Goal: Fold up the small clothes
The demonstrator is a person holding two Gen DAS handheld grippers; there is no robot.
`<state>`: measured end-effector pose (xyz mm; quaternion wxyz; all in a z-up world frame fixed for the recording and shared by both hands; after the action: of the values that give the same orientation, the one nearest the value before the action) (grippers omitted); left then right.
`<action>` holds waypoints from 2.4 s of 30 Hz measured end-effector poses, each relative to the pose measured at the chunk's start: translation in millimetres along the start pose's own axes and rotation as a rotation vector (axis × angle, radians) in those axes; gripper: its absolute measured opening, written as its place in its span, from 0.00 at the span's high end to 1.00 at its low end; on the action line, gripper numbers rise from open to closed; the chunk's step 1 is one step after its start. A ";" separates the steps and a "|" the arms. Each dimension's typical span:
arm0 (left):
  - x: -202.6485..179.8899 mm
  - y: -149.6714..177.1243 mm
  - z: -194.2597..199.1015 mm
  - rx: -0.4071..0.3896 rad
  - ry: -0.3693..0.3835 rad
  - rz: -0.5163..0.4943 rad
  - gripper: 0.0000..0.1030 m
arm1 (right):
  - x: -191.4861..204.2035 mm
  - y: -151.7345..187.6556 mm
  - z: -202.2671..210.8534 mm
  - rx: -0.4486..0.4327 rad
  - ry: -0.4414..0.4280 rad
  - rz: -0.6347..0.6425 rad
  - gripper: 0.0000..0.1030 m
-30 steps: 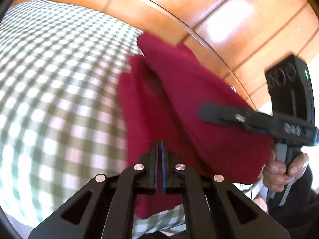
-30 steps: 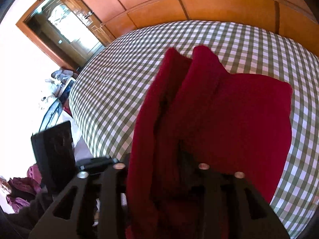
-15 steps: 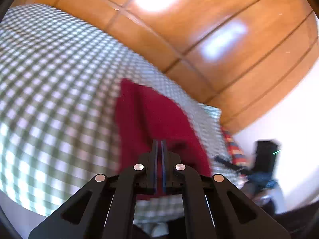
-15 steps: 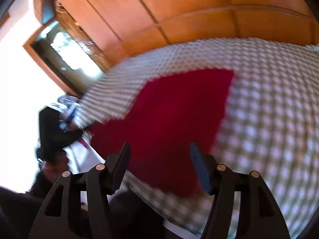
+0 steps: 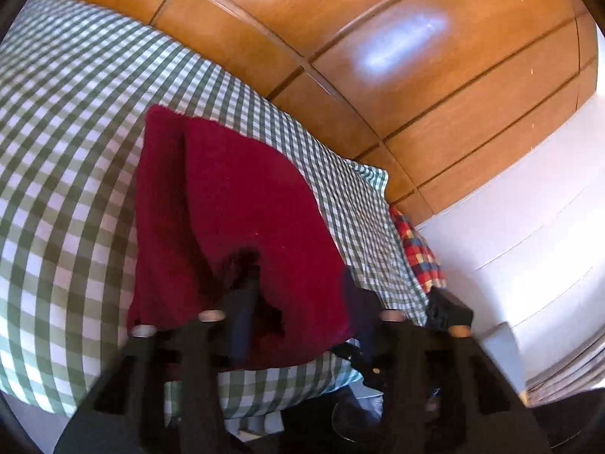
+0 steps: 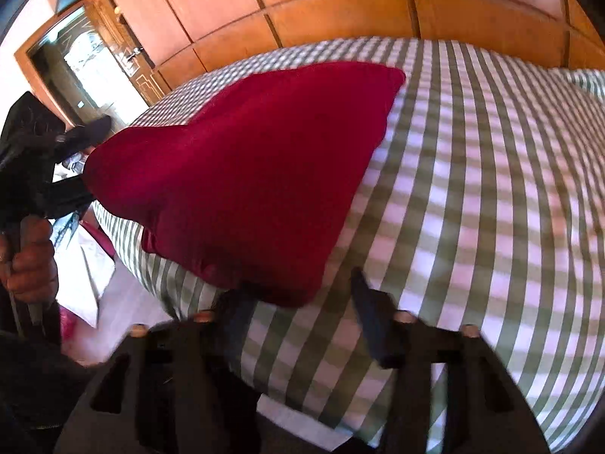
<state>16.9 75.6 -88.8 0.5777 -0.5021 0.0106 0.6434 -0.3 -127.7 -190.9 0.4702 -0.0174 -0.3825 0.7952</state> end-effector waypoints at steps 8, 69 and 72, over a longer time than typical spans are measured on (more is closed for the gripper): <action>14.5 32.2 18.0 -0.002 -0.020 -0.094 0.93 | -6.2 13.5 -5.2 0.028 0.055 0.047 0.88; 54.2 0.0 -49.3 -0.029 -0.474 -0.249 0.79 | 16.3 -126.6 -18.5 -0.155 0.007 0.056 0.36; 59.9 5.1 -47.7 -0.070 -0.449 -0.256 0.79 | 6.0 -133.6 -52.0 -0.135 0.072 0.049 0.36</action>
<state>53.6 89.5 -154.8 0.6243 -0.3637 -0.2040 0.6606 114.6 -56.9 -142.2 0.4617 -0.0868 -0.4175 0.7778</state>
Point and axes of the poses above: each gripper's, at about its wrist camera, not at the fingertips, and z roughly against the way its jaws point, x to its left, y to its underside, the point moved 6 cm from there along -z, roughly the way its jaws point, and after that the axes turned 3 degrees about -z, right-handed, at the moved point
